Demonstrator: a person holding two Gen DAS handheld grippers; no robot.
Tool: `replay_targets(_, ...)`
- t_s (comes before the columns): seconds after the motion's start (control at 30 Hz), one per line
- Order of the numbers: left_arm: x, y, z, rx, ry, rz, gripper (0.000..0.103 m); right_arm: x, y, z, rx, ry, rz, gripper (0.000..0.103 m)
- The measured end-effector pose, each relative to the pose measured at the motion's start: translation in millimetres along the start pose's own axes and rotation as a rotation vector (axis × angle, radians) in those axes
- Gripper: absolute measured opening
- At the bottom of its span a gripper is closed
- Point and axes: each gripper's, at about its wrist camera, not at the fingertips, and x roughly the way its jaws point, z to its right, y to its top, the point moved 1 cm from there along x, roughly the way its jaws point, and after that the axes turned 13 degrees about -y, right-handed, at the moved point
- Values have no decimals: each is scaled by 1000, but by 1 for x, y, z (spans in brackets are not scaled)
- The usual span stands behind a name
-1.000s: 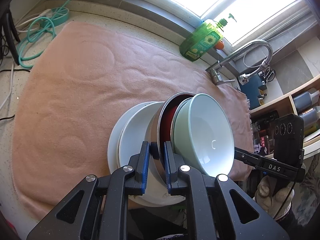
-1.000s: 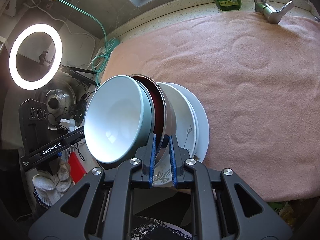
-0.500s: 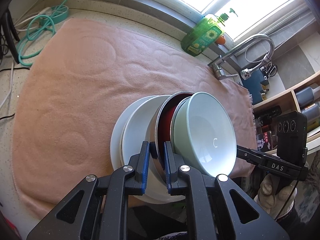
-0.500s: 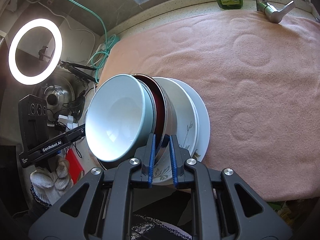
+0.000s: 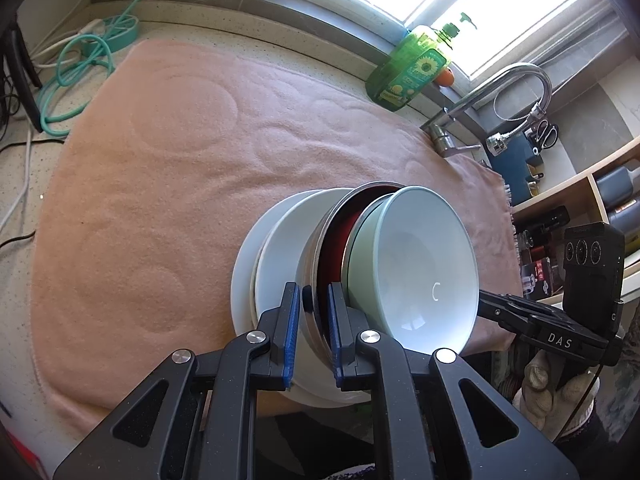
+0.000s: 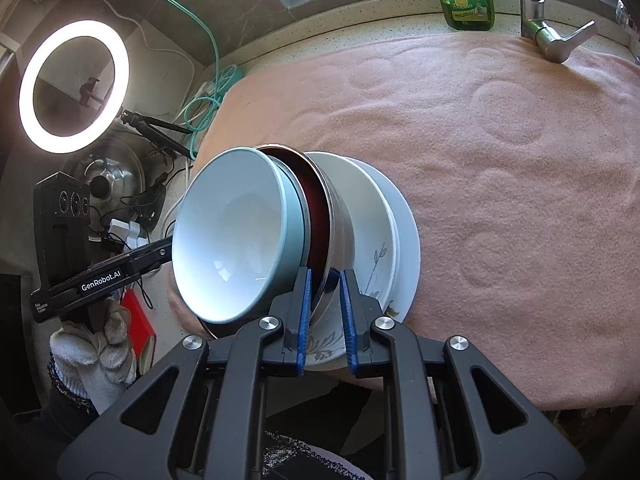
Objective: Organize plates and bowls
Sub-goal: 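Lower the bowl stack onto the plates and open both grippers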
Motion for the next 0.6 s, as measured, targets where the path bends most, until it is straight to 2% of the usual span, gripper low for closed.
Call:
replay_targets(0.2,-3,0,-1,6,2,4,11,-6,0,0,-22,-37,27,17)
replay_targets(0.4,-11,-1,-1,15,17,19,15,-14,-2,4,-30,-76,58,26)
replay_targets(0.47,-14,-3,-1,20,28,26,16,-18,-3,5,-46,-106,80,39)
replay_targets(0.53,-16,-4,0,27,35,30,22,-24,-4,6,-55,-126,103,47)
replay_targets(0.6,-19,-7,4,45,53,38,25,-30,-4,7,-61,-140,123,51)
